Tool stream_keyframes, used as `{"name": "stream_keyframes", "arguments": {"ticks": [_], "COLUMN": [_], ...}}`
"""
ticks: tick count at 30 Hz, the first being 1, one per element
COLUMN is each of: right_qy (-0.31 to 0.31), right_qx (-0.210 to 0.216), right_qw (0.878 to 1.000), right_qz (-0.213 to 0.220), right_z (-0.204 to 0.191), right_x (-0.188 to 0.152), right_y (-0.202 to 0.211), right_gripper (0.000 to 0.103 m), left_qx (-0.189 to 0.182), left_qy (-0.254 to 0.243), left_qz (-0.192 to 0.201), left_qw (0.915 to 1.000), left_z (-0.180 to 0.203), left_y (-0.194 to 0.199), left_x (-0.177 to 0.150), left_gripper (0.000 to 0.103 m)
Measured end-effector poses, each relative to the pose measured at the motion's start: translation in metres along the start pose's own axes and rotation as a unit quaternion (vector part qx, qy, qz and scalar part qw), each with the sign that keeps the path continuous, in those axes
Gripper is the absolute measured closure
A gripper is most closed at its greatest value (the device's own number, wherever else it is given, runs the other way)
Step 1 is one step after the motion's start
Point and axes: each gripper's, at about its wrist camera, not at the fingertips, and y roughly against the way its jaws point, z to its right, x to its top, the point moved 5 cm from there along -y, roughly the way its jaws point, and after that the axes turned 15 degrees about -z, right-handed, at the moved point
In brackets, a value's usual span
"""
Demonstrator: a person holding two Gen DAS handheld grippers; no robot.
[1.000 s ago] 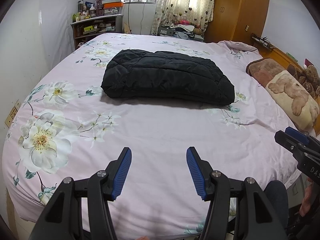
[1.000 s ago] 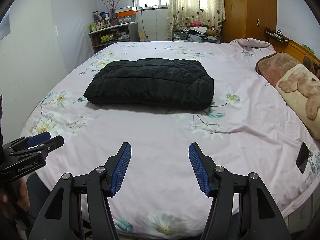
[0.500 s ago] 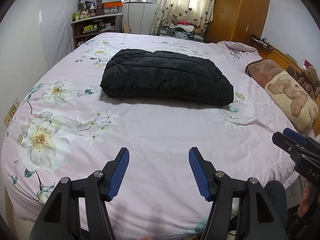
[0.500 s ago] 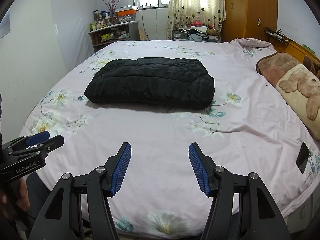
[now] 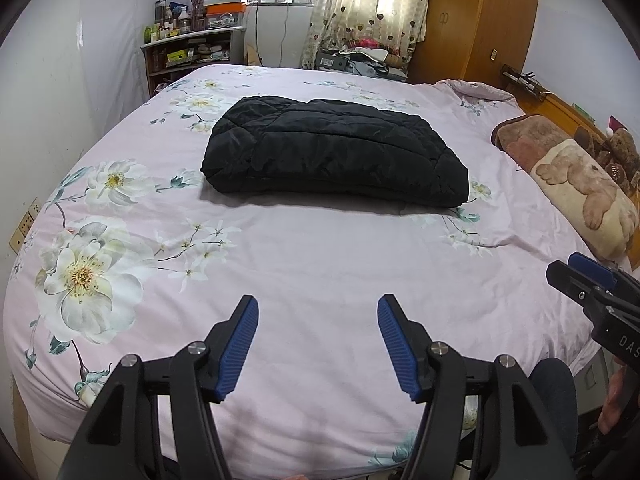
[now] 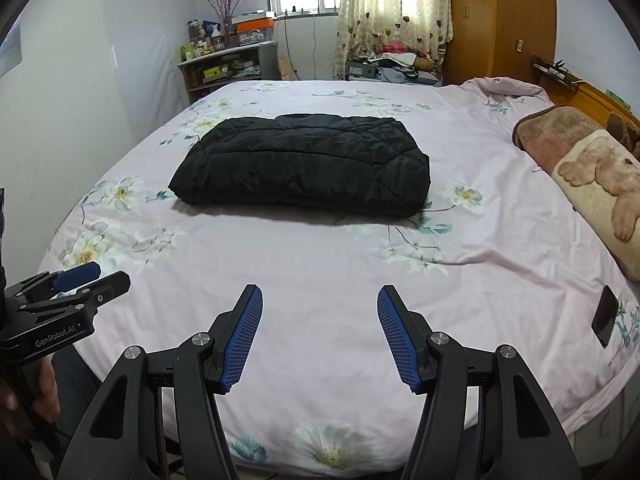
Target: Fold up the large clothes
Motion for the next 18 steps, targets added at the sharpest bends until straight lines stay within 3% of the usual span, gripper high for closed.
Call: {"name": "stream_keyframes", "arguments": {"ticks": [18], "right_qy": [0.001], "right_qx": [0.0], "right_qw": [1.0], "right_qz": [0.001], "right_z": [0.0001], "right_x": [-0.0006], "right_y": [0.0], "right_gripper": [0.043], "left_qx": [-0.005], "left_qy": [0.001], "left_qz": [0.008], "left_qw": [1.0], "left_z": [0.003], "left_y": [0.0039], "left_x": [0.0011], "left_gripper": [0.039]}}
